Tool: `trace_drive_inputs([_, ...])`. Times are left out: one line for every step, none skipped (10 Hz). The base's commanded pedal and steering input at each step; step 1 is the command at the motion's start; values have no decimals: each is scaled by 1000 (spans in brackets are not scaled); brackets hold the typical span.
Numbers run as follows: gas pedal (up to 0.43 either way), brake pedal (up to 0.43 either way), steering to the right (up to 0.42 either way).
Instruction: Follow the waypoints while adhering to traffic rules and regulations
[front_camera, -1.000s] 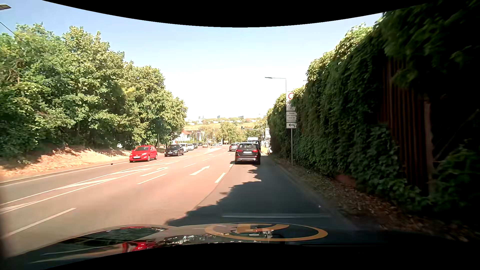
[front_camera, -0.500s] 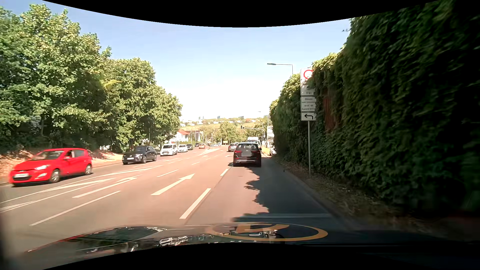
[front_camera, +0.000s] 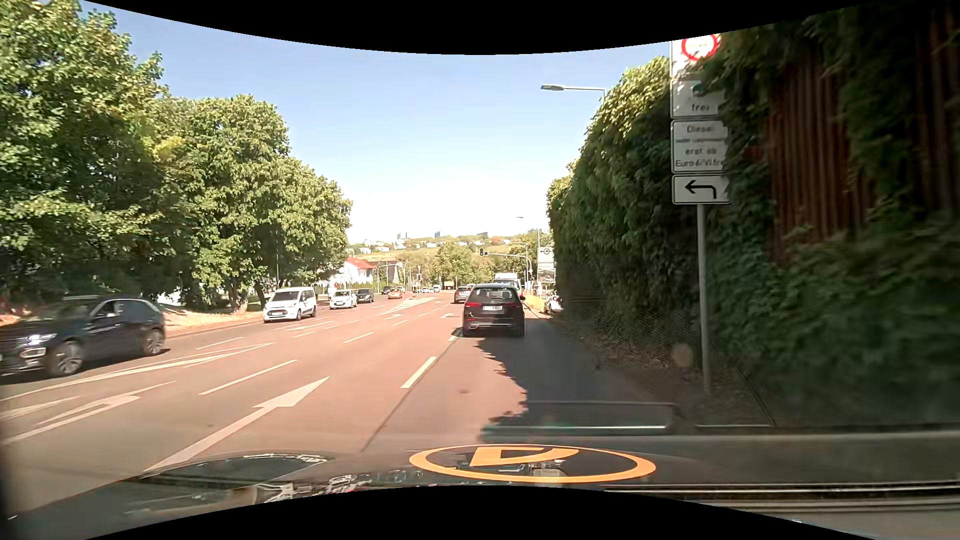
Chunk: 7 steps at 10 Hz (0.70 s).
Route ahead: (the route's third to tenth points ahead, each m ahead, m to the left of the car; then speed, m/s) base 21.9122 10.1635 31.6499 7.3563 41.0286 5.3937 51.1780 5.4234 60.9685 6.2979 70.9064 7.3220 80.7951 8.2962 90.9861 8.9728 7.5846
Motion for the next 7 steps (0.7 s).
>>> trace_drive_inputs([0,0,-2])
trace_drive_inputs([0,0,-2])
trace_drive_inputs([0,0,-1])
trace_drive_inputs([0,0,-2])
trace_drive_inputs([0,0,-2])
trace_drive_inputs([0,0,-1])
trace_drive_inputs([0,0,-1])
